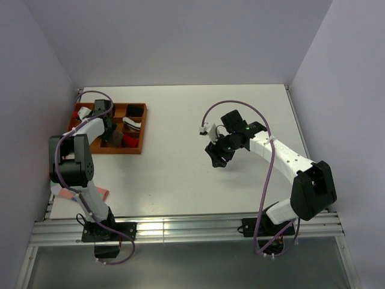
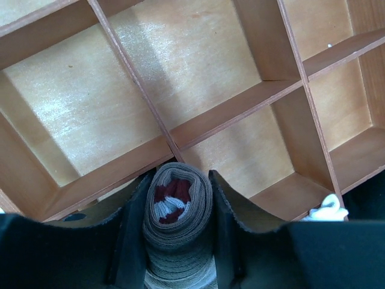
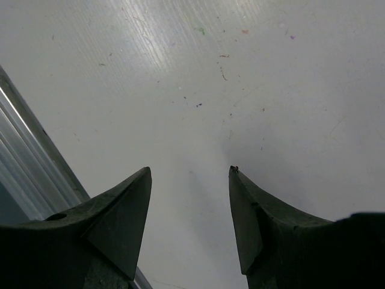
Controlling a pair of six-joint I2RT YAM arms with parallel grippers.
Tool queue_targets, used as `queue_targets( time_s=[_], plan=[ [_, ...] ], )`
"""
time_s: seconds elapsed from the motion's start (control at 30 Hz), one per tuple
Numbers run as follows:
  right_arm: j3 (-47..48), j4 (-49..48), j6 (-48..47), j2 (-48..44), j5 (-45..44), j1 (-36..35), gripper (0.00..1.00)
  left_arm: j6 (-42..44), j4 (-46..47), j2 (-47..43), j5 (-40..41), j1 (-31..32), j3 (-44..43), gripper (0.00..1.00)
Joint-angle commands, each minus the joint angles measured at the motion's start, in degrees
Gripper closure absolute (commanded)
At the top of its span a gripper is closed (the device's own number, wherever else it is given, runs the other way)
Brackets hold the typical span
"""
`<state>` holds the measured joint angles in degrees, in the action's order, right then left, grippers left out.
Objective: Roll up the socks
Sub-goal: Place the sock in the storage box.
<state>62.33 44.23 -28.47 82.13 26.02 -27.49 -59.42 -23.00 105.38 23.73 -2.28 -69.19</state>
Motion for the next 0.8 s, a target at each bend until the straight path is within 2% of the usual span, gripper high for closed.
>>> queue_targets(
  time_s=[0.0,0.2,0.47,0.77],
  plan=[
    [2.5,0.5,-0.9,0.7,0.5,0.2,0.38,6.5,-8.8,-0.3,-3.0,0.1,4.8,0.56],
    [2.5,0.6,-1.2,1.5,0.6,0.2,0.38,9.7,-7.8,-1.3,-4.7,0.0,5.1,0.54],
    [2.5,0.9,-1.9,1.5,0.6,0.2,0.38,12.0,-3.9,-5.2,-8.6,-0.2,7.0,0.45],
    [2.5,0.8,-2.4,2.2,0.8,0.2,0.38,13.3,-5.4,-6.8,-6.8,-0.4,5.4,0.4]
  ],
)
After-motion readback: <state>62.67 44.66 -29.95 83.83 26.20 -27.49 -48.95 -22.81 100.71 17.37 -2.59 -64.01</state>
